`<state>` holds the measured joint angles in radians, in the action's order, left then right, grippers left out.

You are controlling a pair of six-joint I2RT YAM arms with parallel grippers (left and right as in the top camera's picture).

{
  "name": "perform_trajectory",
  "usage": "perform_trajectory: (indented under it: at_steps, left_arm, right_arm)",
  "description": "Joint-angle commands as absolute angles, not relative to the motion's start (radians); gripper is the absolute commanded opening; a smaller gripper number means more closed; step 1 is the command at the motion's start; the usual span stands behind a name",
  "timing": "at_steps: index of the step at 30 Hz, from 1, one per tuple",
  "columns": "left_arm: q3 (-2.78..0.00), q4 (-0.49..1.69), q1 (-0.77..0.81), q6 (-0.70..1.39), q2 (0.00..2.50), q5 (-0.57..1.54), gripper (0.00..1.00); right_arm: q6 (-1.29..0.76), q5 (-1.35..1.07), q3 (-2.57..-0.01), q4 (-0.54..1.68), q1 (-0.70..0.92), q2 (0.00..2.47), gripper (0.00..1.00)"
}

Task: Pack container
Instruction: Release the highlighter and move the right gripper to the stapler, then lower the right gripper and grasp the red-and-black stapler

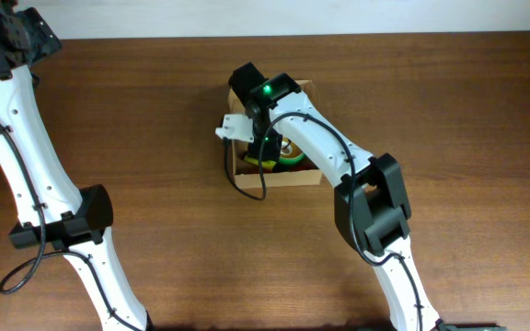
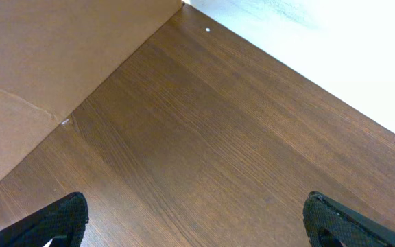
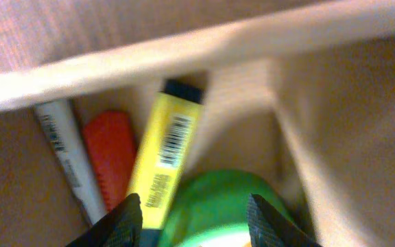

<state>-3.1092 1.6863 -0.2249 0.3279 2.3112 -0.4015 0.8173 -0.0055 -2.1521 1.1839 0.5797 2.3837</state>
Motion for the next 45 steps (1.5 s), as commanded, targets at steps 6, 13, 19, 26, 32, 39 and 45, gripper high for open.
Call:
perform_trajectory:
  at_steps: [6, 13, 19, 26, 32, 39, 45]
  left_arm:
    - [-3.121, 1.687, -0.23, 0.312, 2.289, -0.415, 1.0]
    - [-3.121, 1.687, -0.23, 0.312, 2.289, -0.415, 1.0]
    - [-3.121, 1.687, -0.23, 0.312, 2.289, -0.415, 1.0]
    - [-3.121, 1.687, -0.23, 0.312, 2.289, -0.415, 1.0]
    - [-3.121, 1.687, -0.23, 0.312, 2.289, -0.415, 1.0]
    - [-3.121, 1.687, -0.23, 0.312, 2.289, -0.415, 1.0]
    - [-3.121, 1.687, -0.23, 0.312, 2.289, -0.415, 1.0]
  right_arm:
    - [0.55, 0.005, -2.151, 1.11, 0.529, 2.084, 0.49]
    - [0.083, 0.274, -2.162, 1.008, 0.348, 1.773, 0.43]
    - [-0.095, 0.226, -2.149, 1.332, 0.02, 1.673, 0.7]
    - [-0.147, 0.117, -1.839, 1.43, -0.179, 1.682, 0.7]
    - [-0.147, 0.009, -1.417, 1.183, -0.065, 1.681, 0.7]
    - [-0.234, 0.002, -1.174, 1.039, 0.165, 1.681, 0.7]
    - [-0.253, -0.031, -1.067, 0.979, 0.222, 1.681, 0.7]
